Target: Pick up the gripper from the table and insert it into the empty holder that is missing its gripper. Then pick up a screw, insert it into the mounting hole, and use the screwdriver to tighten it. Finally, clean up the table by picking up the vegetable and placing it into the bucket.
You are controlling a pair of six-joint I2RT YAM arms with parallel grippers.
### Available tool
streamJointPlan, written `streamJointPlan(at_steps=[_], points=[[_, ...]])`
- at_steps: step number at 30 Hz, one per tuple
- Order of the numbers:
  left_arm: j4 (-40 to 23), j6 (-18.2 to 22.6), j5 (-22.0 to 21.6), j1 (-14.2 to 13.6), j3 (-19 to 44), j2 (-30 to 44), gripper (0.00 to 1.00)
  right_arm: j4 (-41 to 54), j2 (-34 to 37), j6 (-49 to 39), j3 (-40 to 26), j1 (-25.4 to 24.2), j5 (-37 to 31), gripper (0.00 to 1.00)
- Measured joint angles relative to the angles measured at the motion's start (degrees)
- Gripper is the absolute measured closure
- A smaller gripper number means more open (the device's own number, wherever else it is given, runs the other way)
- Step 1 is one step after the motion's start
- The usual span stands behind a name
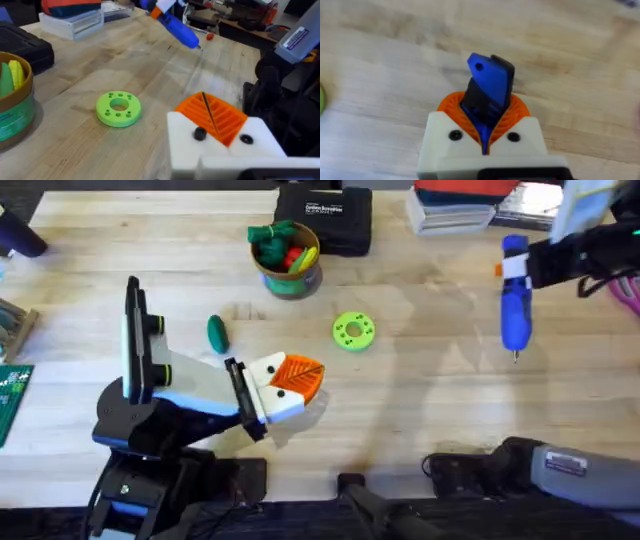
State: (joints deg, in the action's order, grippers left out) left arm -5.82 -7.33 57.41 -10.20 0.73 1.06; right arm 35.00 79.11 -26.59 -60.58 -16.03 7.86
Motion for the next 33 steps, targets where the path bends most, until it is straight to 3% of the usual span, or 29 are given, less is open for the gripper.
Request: streamJointPlan(at_steps=[9,10,14,18,27,33], points=[[0.00,-0.02,0.00,0.00,0.00,-0.02,0.996,-2.89,-16.38,5.80,2.75,0.30,5.57,0.972],[0.00,0.00,0.00,0.00,0.00,0.00,0.997,-7.57,-23.17,8.57,8.02,1.32,7.05,0.972],[0.00,0.00,0.00,0.00,0.00,0.00,0.996,-17.42,-32.12,13.44,16.13,4.78,7.95,0.972],[0.00,0.00,0.00,0.00,0.00,-0.02,0.997,-29.28,-39.11,19.84,22.19,11.46,8.63,0.972],[0.00,1.77,0.00,0.00,0.00,0.00,0.996,-45.21,-37.63,29.31,24.26,29.93,9.39,0.972],[0.00,3.05,0.00,0.00,0.00,0.00,0.997,-62.16,-33.81,33.08,24.74,43.88,9.66,0.972]])
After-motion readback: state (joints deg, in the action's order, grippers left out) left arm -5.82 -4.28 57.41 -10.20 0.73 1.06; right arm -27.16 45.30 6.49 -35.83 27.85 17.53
